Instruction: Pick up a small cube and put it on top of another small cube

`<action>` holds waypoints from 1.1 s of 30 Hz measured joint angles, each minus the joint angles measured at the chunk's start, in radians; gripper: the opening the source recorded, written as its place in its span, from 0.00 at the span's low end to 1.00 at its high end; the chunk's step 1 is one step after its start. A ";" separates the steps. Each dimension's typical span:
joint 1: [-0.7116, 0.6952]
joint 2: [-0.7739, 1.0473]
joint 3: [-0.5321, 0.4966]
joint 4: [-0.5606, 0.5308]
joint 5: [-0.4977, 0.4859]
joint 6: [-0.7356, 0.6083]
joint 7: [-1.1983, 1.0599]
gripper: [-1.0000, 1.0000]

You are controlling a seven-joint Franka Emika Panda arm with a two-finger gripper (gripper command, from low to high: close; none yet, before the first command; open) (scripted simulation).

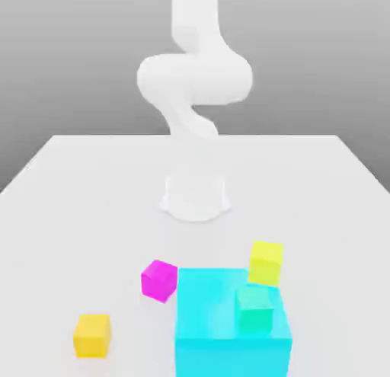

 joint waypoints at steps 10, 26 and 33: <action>-0.147 0.173 0.098 -0.172 0.062 0.148 0.412 0.50; -0.363 0.445 0.260 -0.441 0.132 0.379 1.082 0.50; -0.448 0.567 0.319 -0.559 0.140 0.483 1.392 0.50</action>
